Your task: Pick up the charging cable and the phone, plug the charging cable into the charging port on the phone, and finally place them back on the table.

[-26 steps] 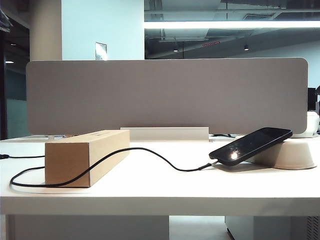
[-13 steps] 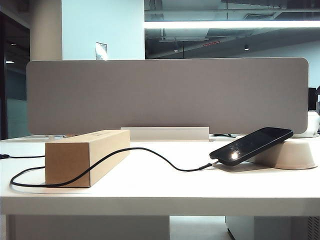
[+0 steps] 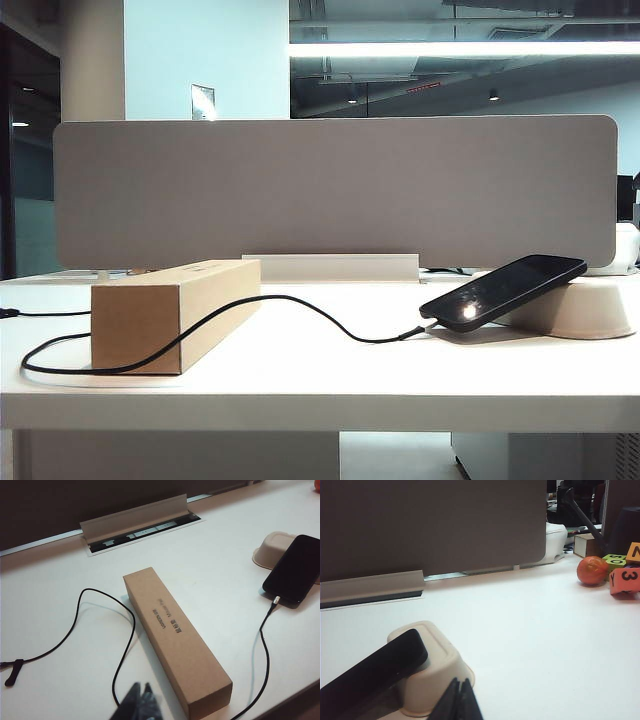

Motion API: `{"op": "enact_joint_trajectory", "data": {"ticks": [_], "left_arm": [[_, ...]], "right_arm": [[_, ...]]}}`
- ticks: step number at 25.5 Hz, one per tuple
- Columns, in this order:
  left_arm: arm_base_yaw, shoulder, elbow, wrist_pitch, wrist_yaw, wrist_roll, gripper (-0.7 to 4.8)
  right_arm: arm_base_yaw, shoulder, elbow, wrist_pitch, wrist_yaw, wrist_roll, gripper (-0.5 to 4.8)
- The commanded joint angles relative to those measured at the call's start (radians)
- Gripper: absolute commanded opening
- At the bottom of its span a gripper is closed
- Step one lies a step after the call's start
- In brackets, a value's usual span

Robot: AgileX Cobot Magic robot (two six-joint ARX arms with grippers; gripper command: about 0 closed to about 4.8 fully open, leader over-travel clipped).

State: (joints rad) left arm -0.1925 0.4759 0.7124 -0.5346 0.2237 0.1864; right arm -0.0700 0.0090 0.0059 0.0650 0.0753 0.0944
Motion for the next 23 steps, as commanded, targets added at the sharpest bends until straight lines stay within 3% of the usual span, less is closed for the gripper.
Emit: {"op": "enact_joint_trajectory", "data": {"ticks": [1, 17, 20, 23], "left_arm": [[0.000, -0.001, 0.002, 0.012, 0.000, -0.003, -0.06], [0.000, -0.001, 0.002, 0.027, 0.000, 0.002, -0.06], [0.000, -0.001, -0.040, 0.159, -0.029, 0.013, -0.06], [0.000, 0.000, -0.136, 0.355, -0.070, -0.058, -0.06]], "right_arm": [[-0.007, 0.001, -0.005, 0.007, -0.052, 0.008, -0.06], [-0.006, 0.000, -0.005, -0.047, -0.078, 0.007, -0.05], [-0.006, 0.000, -0.005, -0.046, -0.078, 0.007, -0.05], [-0.006, 0.000, -0.005, -0.046, -0.078, 0.007, -0.05]]}}
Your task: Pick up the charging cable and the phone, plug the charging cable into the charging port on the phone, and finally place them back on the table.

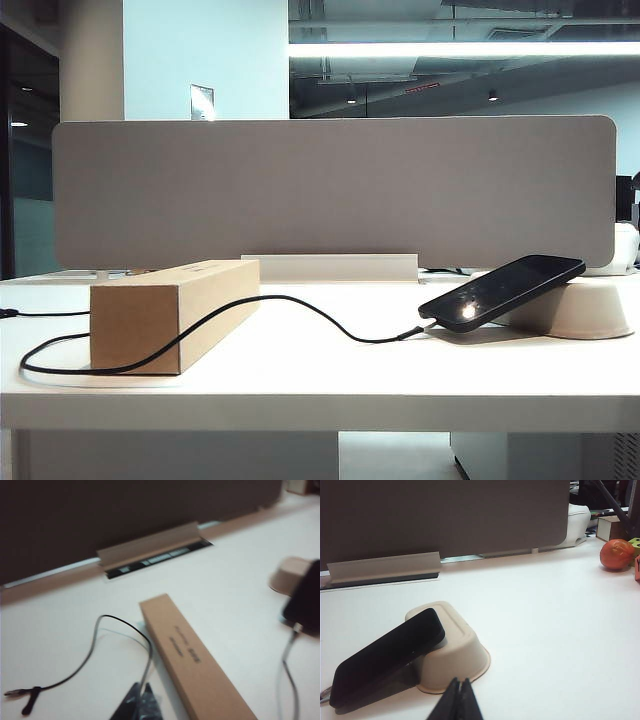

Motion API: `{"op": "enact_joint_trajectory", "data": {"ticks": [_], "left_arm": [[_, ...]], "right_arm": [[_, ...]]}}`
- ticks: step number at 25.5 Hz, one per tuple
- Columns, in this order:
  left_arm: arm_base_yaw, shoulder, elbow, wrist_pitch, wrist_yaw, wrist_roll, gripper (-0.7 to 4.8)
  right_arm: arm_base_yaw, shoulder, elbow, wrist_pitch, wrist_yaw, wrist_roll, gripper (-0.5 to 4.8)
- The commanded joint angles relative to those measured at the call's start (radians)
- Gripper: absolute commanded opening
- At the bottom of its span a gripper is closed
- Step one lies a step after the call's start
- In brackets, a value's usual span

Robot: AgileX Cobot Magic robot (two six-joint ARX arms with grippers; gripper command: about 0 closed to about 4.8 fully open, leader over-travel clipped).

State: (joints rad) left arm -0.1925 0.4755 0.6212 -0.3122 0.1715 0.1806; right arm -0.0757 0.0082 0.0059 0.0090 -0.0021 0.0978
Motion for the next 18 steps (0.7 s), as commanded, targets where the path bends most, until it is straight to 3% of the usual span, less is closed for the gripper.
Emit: {"op": "enact_joint_trajectory", "data": {"ticks": [1, 10, 18], "left_arm": [[0.000, 0.000, -0.064, 0.157, -0.018, -0.066, -0.06], [0.000, 0.000, -0.370, 0.483, -0.050, -0.205, -0.06], [0.000, 0.000, -0.505, 0.512, -0.082, -0.215, -0.06]], "right_arm": [[0.000, 0.001, -0.005, 0.010, 0.000, 0.003, -0.05], [0.000, 0.000, -0.005, 0.010, 0.000, 0.003, -0.05], [0.000, 0.000, -0.005, 0.010, 0.000, 0.003, -0.05]]}}
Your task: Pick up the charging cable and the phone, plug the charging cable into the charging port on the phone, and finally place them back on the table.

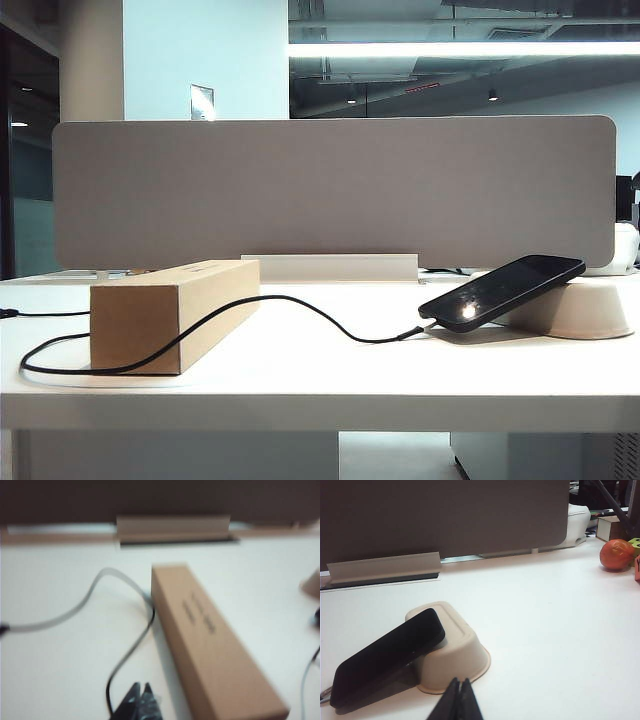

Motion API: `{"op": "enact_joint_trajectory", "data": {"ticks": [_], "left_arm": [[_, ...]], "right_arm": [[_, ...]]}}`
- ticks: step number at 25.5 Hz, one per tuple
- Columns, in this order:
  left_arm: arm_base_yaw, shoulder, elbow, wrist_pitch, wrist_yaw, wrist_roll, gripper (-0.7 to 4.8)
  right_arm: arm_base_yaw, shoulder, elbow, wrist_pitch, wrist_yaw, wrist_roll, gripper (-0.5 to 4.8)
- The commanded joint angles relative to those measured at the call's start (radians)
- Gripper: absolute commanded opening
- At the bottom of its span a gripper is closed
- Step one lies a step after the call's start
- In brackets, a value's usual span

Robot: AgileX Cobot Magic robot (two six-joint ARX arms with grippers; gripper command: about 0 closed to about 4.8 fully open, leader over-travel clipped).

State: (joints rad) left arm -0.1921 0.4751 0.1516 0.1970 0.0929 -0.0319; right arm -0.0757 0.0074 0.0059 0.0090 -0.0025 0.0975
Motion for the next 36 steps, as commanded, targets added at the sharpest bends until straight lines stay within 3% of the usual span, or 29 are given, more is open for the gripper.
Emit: {"op": "enact_joint_trajectory", "data": {"ticks": [1, 7, 14, 29, 36], "left_arm": [[-0.001, 0.000, -0.045, 0.002, -0.003, -0.003, -0.06], [-0.001, -0.001, -0.083, 0.007, -0.017, 0.027, -0.06], [0.011, -0.152, -0.136, 0.016, -0.077, 0.047, -0.06], [0.205, -0.472, -0.144, -0.136, 0.045, 0.045, -0.06], [0.210, -0.472, -0.144, -0.174, 0.068, 0.061, -0.06]], "right_arm": [[0.000, 0.001, -0.005, 0.010, 0.000, 0.004, -0.05], [0.000, 0.001, -0.005, 0.010, 0.000, 0.004, -0.05], [0.000, 0.001, -0.005, 0.010, 0.000, 0.004, -0.05], [0.000, 0.001, -0.005, 0.010, 0.000, 0.004, -0.05], [0.000, -0.005, -0.005, 0.010, 0.001, 0.003, -0.05]]}}
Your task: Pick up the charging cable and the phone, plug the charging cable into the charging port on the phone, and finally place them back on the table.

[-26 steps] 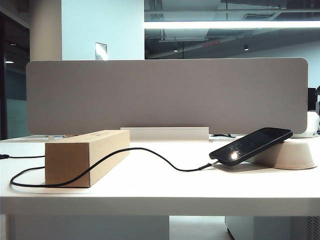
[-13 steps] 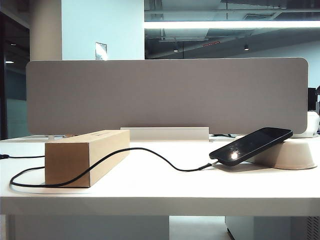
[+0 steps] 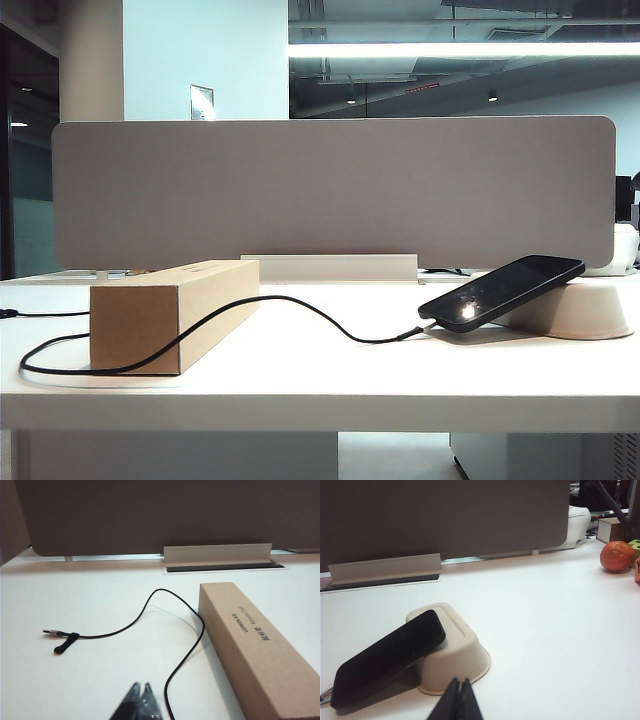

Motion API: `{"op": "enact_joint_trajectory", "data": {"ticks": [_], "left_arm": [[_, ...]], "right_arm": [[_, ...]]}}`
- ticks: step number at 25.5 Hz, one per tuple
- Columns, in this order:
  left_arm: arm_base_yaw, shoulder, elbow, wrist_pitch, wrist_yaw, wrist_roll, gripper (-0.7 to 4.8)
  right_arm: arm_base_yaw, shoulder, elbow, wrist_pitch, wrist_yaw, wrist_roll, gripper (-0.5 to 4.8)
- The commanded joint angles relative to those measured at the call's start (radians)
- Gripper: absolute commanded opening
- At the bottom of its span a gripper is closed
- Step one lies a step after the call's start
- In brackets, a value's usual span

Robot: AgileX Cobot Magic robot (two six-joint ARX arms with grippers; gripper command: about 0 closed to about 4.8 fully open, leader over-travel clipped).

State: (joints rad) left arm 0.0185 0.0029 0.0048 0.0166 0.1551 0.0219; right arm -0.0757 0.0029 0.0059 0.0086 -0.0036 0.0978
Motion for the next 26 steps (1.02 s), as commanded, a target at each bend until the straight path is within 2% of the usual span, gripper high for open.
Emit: {"op": "enact_joint_trajectory", "data": {"ticks": [1, 7, 16, 19, 26], "left_arm": [[-0.001, 0.001, 0.003, 0.007, 0.005, 0.008, -0.06], [-0.001, 0.001, 0.003, 0.042, -0.087, 0.004, -0.06], [0.000, 0.001, 0.003, 0.028, -0.138, -0.022, -0.06], [0.000, 0.001, 0.003, -0.001, -0.201, -0.022, -0.06], [-0.001, 0.001, 0.003, -0.009, -0.166, -0.022, -0.06]], "right_arm": [[0.000, 0.000, -0.005, 0.010, 0.002, 0.003, -0.05], [0.000, 0.000, -0.005, 0.010, 0.002, 0.003, -0.05], [-0.001, 0.000, -0.005, 0.010, 0.002, 0.003, -0.05], [0.000, 0.000, -0.005, 0.010, 0.002, 0.003, -0.05], [0.000, 0.000, -0.005, 0.010, 0.002, 0.003, -0.05]]}}
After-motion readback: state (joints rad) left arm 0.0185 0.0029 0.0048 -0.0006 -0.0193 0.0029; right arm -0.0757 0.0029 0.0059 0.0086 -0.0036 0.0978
